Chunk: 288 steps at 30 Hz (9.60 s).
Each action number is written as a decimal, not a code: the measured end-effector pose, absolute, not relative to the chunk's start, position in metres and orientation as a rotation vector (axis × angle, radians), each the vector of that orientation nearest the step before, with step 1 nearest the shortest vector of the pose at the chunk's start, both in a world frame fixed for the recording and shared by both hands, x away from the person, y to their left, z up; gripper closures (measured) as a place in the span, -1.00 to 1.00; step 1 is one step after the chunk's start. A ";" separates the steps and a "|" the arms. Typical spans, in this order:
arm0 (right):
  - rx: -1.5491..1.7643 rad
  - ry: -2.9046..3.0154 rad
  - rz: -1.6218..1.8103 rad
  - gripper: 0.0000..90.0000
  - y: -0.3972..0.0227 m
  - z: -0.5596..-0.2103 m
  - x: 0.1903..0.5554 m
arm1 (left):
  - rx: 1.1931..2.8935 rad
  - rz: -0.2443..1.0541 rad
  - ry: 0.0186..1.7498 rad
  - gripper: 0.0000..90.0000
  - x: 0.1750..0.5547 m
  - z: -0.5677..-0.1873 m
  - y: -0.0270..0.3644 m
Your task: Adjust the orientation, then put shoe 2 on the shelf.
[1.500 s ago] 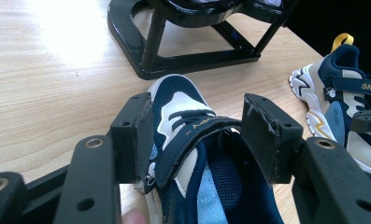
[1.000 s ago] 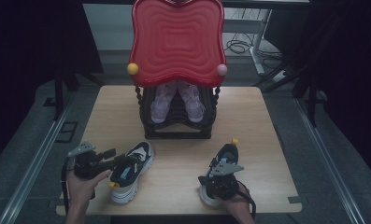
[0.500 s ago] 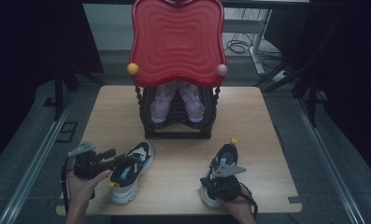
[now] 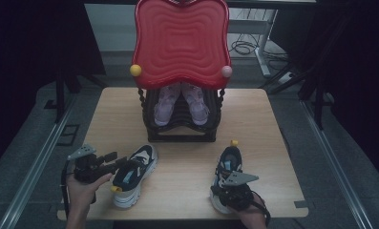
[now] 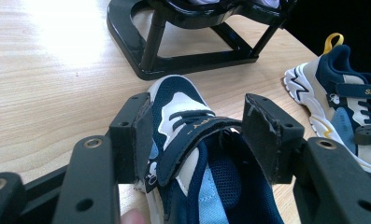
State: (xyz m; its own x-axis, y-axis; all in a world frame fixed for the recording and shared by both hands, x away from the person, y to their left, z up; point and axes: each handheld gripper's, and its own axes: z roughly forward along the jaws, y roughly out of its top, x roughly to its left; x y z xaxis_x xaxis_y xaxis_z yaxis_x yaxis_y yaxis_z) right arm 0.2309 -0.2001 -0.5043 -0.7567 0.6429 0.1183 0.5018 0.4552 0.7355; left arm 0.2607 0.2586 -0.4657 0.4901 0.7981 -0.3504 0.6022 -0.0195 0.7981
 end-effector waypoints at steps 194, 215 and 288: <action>1.162 2.156 1.500 0.11 -0.286 -0.469 0.289 | 1.727 0.252 1.221 -0.07 0.249 -0.467 0.264; 1.137 2.183 1.445 0.08 -0.280 -0.473 0.289 | 1.822 0.226 1.249 -0.03 0.260 -0.489 0.254; 1.279 2.242 1.436 0.63 -0.282 -0.474 0.283 | 1.658 0.193 1.219 0.53 0.257 -0.475 0.263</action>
State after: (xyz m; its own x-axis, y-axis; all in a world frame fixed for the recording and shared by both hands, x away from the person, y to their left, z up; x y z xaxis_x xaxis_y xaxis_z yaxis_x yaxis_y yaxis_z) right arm 0.2831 -0.2821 -0.4744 -0.6105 0.7424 0.2759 0.5609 0.1593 0.8124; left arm 0.2569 0.2628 -0.4751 0.4737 0.7804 -0.4081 0.6160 0.0376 0.7869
